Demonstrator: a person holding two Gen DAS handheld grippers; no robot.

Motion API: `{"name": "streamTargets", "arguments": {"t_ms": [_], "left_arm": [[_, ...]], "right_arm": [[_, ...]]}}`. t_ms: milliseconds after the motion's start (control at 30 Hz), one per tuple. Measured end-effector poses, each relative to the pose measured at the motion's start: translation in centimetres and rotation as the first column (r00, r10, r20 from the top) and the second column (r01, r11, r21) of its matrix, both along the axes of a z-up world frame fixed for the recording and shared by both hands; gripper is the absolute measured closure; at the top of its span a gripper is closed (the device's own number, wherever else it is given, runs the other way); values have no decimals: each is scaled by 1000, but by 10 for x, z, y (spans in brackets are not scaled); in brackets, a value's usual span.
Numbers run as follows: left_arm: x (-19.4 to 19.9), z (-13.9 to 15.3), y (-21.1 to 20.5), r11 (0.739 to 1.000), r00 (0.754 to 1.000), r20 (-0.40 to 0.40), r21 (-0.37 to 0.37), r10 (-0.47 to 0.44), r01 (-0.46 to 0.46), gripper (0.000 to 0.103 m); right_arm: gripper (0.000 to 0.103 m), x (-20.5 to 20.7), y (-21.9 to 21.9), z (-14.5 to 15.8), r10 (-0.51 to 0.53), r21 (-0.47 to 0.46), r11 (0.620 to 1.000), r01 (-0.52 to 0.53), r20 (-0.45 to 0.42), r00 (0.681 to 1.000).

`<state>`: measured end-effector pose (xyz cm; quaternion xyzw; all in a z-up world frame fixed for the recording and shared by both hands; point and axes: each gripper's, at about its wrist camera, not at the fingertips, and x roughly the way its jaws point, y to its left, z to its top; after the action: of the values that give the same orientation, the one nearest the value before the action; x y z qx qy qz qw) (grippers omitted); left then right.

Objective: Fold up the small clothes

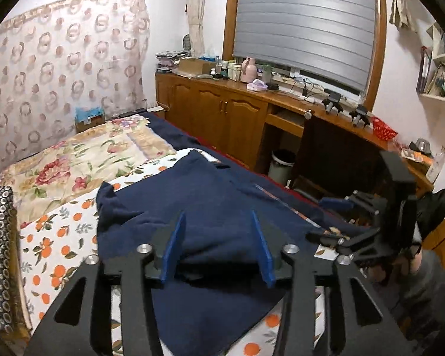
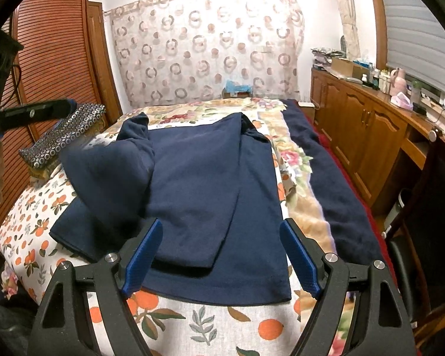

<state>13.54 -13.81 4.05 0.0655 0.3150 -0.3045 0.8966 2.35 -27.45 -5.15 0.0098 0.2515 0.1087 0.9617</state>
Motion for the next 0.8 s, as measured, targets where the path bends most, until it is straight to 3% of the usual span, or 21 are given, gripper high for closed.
{"name": "streamTargets", "arguments": {"t_ms": [100, 433, 800], "left_arm": [[-6, -3, 11, 1000, 1000, 13, -2, 16, -16, 24], [-22, -27, 70, 989, 989, -3, -6, 149, -149, 24], [-33, -40, 132, 952, 953, -3, -40, 304, -304, 24]], "right_arm": [[20, 0, 0, 3, 2, 1, 1000, -2, 8, 1000], [20, 1, 24, 13, 62, -23, 998, -61, 32, 998], [20, 31, 89, 39, 227, -119, 969, -218, 66, 972]]}}
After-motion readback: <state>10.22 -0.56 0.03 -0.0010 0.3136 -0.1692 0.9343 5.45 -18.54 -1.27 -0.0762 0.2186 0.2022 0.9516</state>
